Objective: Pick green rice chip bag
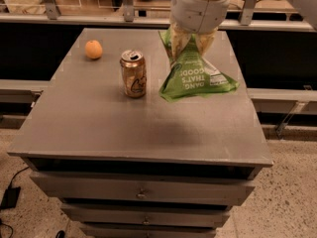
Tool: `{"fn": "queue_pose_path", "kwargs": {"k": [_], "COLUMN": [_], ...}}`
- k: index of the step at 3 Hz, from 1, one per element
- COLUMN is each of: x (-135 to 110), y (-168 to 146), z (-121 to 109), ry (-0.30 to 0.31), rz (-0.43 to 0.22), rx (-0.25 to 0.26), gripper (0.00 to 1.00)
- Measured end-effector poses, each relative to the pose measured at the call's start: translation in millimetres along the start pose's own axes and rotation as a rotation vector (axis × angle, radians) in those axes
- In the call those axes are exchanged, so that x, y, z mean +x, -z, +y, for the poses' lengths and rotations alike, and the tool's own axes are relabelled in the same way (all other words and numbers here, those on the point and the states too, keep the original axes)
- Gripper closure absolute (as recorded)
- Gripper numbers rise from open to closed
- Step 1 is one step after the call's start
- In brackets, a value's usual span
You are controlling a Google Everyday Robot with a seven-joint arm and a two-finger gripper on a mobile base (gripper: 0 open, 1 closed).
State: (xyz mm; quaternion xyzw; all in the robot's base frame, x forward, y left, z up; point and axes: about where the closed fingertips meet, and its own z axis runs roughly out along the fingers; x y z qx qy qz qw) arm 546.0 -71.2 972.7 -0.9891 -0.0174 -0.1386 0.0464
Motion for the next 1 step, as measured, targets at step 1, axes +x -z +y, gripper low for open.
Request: {"fn": "queue_pose_path", "kwargs": {"k": [1], "x": [0.3], "y": [-0.1], "z": [-0.2], "ry": [0.0], "rz": [0.001], "rx": [0.001], "gripper": [1.0]}}
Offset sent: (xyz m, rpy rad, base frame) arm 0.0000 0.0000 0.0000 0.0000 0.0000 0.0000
